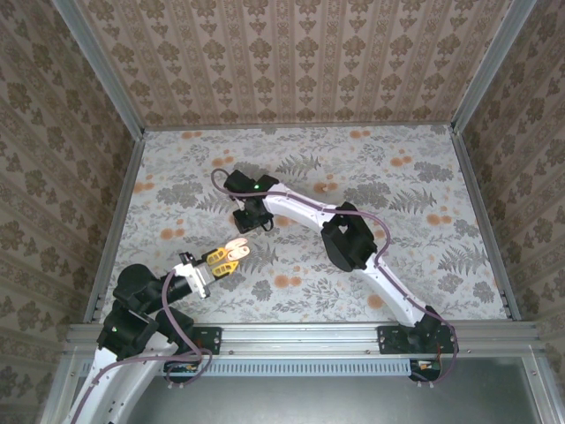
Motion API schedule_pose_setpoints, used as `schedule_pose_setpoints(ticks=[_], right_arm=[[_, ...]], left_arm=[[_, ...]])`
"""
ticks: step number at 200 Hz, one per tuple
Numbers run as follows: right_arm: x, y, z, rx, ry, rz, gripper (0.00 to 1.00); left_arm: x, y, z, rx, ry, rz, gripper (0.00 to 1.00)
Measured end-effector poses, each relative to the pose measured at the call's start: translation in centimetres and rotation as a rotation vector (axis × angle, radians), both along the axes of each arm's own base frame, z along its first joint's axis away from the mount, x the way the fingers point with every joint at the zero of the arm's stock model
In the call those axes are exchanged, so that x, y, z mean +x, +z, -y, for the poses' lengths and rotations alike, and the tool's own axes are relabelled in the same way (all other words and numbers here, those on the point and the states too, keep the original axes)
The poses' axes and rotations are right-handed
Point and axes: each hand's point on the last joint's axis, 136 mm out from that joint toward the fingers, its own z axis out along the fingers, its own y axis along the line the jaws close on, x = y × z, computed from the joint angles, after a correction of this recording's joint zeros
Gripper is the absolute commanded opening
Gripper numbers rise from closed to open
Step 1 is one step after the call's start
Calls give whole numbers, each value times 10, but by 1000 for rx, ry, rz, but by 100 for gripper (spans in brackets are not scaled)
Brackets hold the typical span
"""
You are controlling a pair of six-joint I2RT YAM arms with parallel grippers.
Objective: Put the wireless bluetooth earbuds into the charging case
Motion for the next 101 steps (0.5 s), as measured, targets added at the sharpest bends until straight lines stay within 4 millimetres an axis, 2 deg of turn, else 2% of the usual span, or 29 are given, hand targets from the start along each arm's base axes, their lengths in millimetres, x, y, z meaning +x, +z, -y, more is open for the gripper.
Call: schedule_pose_setpoints(ticks=[51, 86, 101], right_arm=[[1, 0, 5, -49, 0, 20, 23], [1, 1, 7, -61, -11, 29, 20], [-1, 1, 15, -80, -29, 29, 19]], left_arm=[[8, -6, 3, 12, 14, -60, 0], [8, -6, 3, 3, 15, -76, 0], [8, -4, 3, -4, 15, -77, 0]])
